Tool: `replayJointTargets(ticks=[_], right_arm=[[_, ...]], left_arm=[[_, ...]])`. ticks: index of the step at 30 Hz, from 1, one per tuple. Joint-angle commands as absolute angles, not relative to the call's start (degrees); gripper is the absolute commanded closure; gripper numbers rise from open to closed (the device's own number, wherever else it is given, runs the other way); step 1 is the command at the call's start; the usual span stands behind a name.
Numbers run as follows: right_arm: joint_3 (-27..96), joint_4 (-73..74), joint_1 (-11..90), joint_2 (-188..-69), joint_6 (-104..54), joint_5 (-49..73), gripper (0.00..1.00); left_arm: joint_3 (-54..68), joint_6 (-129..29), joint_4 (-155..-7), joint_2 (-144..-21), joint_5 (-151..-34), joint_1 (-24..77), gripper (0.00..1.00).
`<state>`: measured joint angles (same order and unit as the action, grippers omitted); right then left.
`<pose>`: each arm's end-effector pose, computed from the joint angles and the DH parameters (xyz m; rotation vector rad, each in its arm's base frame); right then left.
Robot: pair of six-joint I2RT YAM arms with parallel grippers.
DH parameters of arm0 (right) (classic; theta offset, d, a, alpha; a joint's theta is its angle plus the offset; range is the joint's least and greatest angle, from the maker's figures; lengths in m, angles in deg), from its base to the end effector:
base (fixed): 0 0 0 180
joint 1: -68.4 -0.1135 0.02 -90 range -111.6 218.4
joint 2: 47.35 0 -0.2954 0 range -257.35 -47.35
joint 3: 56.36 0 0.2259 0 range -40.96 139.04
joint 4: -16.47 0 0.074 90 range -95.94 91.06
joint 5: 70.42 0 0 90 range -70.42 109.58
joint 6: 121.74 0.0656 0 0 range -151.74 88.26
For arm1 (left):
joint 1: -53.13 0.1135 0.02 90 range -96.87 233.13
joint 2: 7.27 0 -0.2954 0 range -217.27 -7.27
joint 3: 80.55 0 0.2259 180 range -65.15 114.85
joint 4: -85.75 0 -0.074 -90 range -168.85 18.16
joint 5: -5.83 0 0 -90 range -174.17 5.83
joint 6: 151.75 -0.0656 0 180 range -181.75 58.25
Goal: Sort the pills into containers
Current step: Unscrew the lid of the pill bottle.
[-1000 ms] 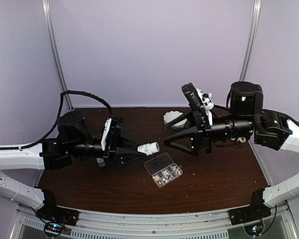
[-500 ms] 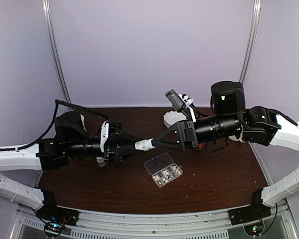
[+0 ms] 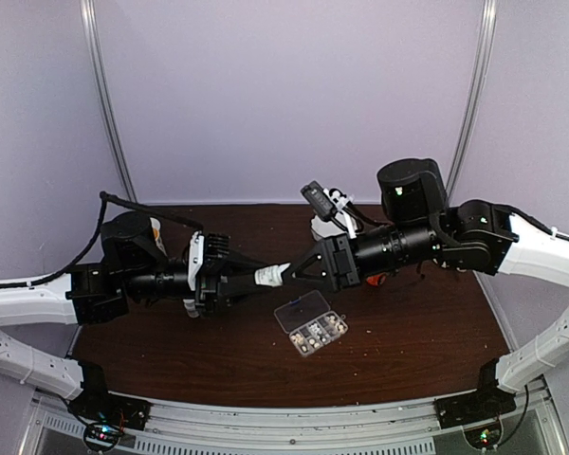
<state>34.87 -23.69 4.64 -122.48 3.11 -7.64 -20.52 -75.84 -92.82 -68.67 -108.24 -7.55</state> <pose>0.0978 0.2663 0.4077 -0.9180 2.1233 1.4847 0.0933 -0.2208 0.3609 1.2830 1.1208 -0.9557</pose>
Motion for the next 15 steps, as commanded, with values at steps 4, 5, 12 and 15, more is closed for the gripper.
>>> replayJointTargets(ticks=[4, 5, 12, 15], right_arm=[[36.4, -23.1, 4.7, -122.6, 3.3, -8.1, 0.68], [36.4, -23.0, 4.8, -122.6, 3.3, -8.2, 0.70], [36.5, -23.0, 4.8, -123.1, 3.2, -8.6, 0.69], [36.6, -22.8, 4.7, -123.2, 2.3, -8.8, 0.80]], left_arm=[[-20.7, -76.7, -94.5, -67.8, -108.8, -7.5, 1.00], [-20.7, -76.7, -94.5, -67.9, -108.9, -7.4, 1.00], [-20.8, -76.7, -94.6, -67.8, -109.0, -7.5, 1.00], [-20.8, -76.5, -94.7, -67.7, -109.0, -7.5, 1.00]])
